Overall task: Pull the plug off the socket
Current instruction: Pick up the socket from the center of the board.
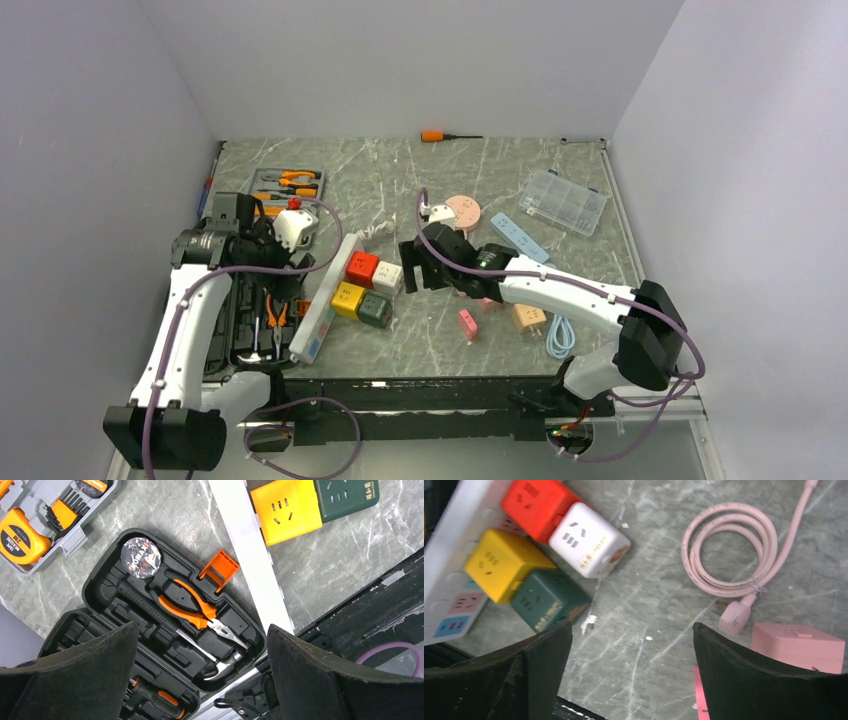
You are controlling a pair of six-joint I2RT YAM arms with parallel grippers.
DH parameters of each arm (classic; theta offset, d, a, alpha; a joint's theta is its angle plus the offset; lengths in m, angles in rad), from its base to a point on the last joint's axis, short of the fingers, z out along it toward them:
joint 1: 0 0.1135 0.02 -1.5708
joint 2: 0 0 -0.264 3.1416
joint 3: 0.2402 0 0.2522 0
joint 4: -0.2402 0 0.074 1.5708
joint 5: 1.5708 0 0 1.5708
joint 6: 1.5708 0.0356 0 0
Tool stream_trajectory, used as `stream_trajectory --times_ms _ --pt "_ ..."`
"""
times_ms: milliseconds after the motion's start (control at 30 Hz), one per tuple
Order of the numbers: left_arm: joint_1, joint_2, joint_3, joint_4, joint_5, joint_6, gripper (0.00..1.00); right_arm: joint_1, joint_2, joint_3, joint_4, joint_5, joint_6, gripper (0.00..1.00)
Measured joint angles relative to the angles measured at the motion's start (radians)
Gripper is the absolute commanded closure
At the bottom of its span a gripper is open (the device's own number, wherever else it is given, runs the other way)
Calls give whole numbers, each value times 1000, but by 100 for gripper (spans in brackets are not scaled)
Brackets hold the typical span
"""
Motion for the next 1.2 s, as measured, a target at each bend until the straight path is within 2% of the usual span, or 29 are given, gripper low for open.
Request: stream_trajectory --times_ms 67,400,667,800,1000,1200 --pt "0 -34 -12 1 6 -1 1 0 0 -36 1 11 4 0" --pt "1 -106 -104 15 6 -24 1 -16 1 -39 -27 83 71 0" --pt "1 -160 -104 17 -1 -34 1 -26 -42 -96 44 -5 39 1" --pt "1 -179 -108 20 3 -52 1 15 -82 -106 47 -10 14 4" --pt "7 -203 -129 42 7 -72 1 138 -99 -106 67 23 -28 9" --pt "23 -189 -127 46 6 -73 1 208 -80 -111 167 5 -111 18"
